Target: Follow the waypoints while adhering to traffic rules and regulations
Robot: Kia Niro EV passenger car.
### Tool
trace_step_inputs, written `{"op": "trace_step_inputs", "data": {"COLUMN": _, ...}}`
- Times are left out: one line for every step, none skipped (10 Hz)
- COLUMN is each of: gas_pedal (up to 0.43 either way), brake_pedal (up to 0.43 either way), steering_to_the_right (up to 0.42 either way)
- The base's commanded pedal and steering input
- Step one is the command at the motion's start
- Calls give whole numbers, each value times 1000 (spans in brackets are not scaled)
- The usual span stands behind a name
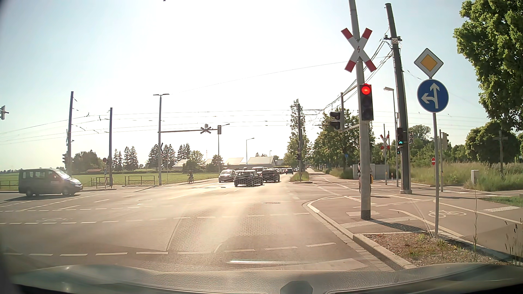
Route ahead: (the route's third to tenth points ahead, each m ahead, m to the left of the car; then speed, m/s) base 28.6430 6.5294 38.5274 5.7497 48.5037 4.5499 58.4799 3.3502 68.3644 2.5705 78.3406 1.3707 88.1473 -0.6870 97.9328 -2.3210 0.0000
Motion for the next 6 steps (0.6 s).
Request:
{"op": "trace_step_inputs", "data": {"gas_pedal": 0, "brake_pedal": 317, "steering_to_the_right": -21}}
{"op": "trace_step_inputs", "data": {"gas_pedal": 0, "brake_pedal": 317, "steering_to_the_right": -21}}
{"op": "trace_step_inputs", "data": {"gas_pedal": 0, "brake_pedal": 317, "steering_to_the_right": -21}}
{"op": "trace_step_inputs", "data": {"gas_pedal": 0, "brake_pedal": 317, "steering_to_the_right": -20}}
{"op": "trace_step_inputs", "data": {"gas_pedal": 0, "brake_pedal": 317, "steering_to_the_right": -20}}
{"op": "trace_step_inputs", "data": {"gas_pedal": 0, "brake_pedal": 317, "steering_to_the_right": -20}}
